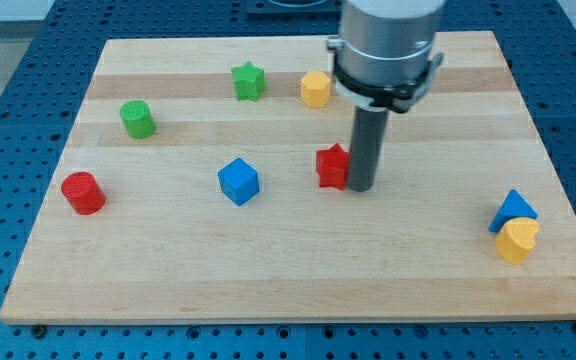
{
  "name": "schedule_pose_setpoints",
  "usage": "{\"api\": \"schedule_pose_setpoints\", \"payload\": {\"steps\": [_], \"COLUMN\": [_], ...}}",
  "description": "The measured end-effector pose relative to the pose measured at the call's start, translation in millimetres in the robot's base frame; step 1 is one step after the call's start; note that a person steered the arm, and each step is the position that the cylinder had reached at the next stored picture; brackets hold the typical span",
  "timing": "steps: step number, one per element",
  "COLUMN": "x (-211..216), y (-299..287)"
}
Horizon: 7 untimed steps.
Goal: Move red star into green star
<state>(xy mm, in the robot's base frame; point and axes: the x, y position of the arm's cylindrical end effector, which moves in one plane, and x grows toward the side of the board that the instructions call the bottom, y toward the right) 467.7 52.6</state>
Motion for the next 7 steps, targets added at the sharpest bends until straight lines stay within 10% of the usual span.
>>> {"api": "schedule_pose_setpoints", "payload": {"steps": [3,7], "x": [-96,-23], "y": [-37,-66]}}
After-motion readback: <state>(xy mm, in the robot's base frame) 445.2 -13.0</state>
